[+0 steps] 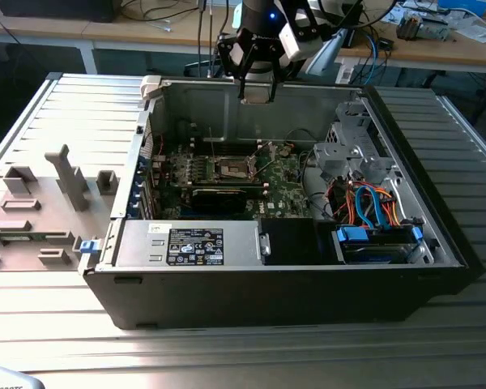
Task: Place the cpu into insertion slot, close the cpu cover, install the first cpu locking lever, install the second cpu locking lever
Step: 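Place the cpu into insertion slot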
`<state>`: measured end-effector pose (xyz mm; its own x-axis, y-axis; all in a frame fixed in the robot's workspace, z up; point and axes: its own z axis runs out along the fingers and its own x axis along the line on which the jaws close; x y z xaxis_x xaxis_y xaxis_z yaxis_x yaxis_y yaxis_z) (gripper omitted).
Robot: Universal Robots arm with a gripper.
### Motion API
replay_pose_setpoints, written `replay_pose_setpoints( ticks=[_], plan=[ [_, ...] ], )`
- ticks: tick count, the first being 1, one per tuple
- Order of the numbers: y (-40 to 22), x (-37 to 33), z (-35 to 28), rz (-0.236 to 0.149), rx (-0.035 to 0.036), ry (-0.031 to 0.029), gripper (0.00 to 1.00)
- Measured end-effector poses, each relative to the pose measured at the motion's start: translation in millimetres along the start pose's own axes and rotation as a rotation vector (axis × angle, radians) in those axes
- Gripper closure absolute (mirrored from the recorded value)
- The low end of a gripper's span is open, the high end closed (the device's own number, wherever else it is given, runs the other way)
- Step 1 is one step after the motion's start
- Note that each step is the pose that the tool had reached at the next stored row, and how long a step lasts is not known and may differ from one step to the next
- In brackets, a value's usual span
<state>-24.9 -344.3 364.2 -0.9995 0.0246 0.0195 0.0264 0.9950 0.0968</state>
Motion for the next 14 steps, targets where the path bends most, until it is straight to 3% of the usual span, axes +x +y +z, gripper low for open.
replay_pose_setpoints(
  ticks=[7,9,14],
  plan=[
    [-0.1,0.0,1.1,0.000,0.0001,0.0000,0.46],
    [-0.7,-0.1,6.9,0.000,-0.0001,0.0000,0.46],
    [-0.8,-0.1,7.8,0.000,0.0000,0.0001,0.46]
  ],
)
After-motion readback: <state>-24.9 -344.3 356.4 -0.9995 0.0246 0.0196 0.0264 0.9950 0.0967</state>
